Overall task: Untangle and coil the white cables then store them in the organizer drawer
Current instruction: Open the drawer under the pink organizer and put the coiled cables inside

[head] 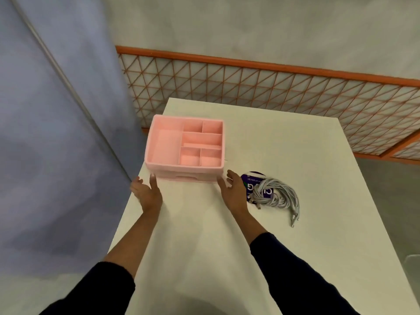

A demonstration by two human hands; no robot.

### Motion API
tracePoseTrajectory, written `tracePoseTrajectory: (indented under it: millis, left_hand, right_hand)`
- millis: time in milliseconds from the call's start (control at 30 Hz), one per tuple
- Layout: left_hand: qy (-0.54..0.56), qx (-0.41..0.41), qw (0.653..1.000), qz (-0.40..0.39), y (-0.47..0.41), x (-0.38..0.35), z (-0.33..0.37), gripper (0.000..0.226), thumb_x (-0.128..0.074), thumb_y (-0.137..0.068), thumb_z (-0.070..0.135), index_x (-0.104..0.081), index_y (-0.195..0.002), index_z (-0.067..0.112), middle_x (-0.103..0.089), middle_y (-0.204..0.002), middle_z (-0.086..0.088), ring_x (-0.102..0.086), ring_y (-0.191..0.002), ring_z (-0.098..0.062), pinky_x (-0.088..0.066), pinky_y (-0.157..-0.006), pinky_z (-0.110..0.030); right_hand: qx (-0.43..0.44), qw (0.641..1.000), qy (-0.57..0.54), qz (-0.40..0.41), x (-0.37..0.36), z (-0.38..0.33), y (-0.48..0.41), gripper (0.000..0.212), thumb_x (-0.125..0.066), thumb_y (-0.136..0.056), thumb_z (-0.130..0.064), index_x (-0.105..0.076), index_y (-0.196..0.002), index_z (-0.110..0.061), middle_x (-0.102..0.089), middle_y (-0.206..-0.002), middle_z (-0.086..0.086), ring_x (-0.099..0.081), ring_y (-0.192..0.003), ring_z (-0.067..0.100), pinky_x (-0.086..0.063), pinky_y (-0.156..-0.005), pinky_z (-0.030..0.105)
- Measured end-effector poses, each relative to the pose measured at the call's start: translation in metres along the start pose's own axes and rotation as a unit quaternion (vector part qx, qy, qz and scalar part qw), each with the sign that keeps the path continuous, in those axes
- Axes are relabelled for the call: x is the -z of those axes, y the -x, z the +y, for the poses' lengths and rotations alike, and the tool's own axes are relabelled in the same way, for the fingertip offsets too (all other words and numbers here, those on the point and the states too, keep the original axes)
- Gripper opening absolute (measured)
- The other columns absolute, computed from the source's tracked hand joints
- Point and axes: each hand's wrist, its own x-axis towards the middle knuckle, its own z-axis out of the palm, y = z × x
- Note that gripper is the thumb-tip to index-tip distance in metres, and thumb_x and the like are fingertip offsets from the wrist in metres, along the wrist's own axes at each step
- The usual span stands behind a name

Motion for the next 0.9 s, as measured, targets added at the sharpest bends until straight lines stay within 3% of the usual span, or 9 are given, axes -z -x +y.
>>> tracePoseTrajectory:
  millis: [133,233,333,467,567,667,900]
  left_hand:
    - [-0.011,-0.056,0.996,-0.073,-0.032,0.013,-0.009,0.066,-0.048,-0.099,0.035,-0.021,-0.149,0.003,-0.025,-0.153,-0.015,-0.033,-0.138,-0.033,-0.028,-0.114,-0.045]
    - [0.003,-0.078,0.989,-0.126,-0.046,0.013,-0.009,0.060,-0.050,-0.098,0.037,-0.030,-0.148,0.011,-0.035,-0.152,-0.009,-0.036,-0.137,-0.028,-0.029,-0.115,-0.045]
    - [0.038,-0.084,0.982,-0.165,-0.049,0.009,-0.010,0.051,-0.050,-0.096,0.041,-0.045,-0.137,0.012,-0.051,-0.138,-0.009,-0.048,-0.128,-0.024,-0.037,-0.104,-0.033]
    - [0.038,-0.086,0.985,-0.147,-0.053,0.008,-0.009,0.037,-0.048,-0.100,0.029,-0.049,-0.129,0.007,-0.060,-0.125,-0.010,-0.054,-0.120,-0.026,-0.041,-0.094,-0.029]
    - [0.059,-0.091,0.984,-0.140,-0.057,0.010,-0.008,0.035,-0.052,-0.099,0.026,-0.053,-0.128,0.007,-0.063,-0.120,-0.011,-0.056,-0.118,-0.029,-0.043,-0.093,-0.032]
    - [0.068,-0.080,0.986,-0.133,-0.054,0.009,-0.004,0.039,-0.056,-0.096,0.026,-0.054,-0.126,0.001,-0.063,-0.122,-0.018,-0.058,-0.118,-0.028,-0.045,-0.096,-0.033]
    - [0.076,-0.065,0.990,-0.102,-0.044,0.007,-0.002,0.041,-0.063,-0.091,0.030,-0.057,-0.121,0.002,-0.065,-0.121,-0.014,-0.059,-0.118,-0.026,-0.048,-0.100,-0.037]
  right_hand:
    - [-0.026,1.000,0.001,-0.012,-0.021,-0.007,-0.001,0.068,-0.056,-0.093,-0.038,-0.029,-0.147,-0.006,-0.038,-0.150,0.008,-0.038,-0.137,0.020,-0.030,-0.112,0.030]
    - [-0.036,0.999,0.001,0.011,-0.033,-0.011,-0.005,0.071,-0.054,-0.093,-0.043,-0.027,-0.148,-0.007,-0.037,-0.151,0.008,-0.036,-0.139,0.020,-0.029,-0.115,0.035]
    - [-0.048,0.998,-0.007,0.045,-0.039,-0.012,-0.007,0.067,-0.055,-0.093,-0.042,-0.033,-0.146,-0.006,-0.045,-0.145,0.009,-0.044,-0.133,0.022,-0.036,-0.111,0.038]
    - [-0.052,0.995,-0.021,0.086,-0.048,-0.013,-0.004,0.061,-0.057,-0.091,-0.044,-0.048,-0.136,-0.003,-0.058,-0.132,0.011,-0.055,-0.123,0.023,-0.044,-0.104,0.039]
    - [-0.061,0.991,-0.045,0.109,-0.055,-0.013,-0.002,0.058,-0.060,-0.092,-0.034,-0.046,-0.137,-0.002,-0.056,-0.133,0.012,-0.053,-0.124,0.022,-0.042,-0.101,0.027]
    - [-0.066,0.987,-0.060,0.132,-0.056,-0.013,-0.002,0.052,-0.064,-0.090,-0.029,-0.050,-0.132,-0.001,-0.059,-0.127,0.013,-0.055,-0.121,0.022,-0.042,-0.088,0.018]
    - [-0.081,0.979,-0.106,0.155,-0.057,-0.015,-0.003,0.048,-0.071,-0.084,-0.033,-0.054,-0.119,-0.003,-0.061,-0.120,0.008,-0.059,-0.114,0.019,-0.044,-0.084,0.021]
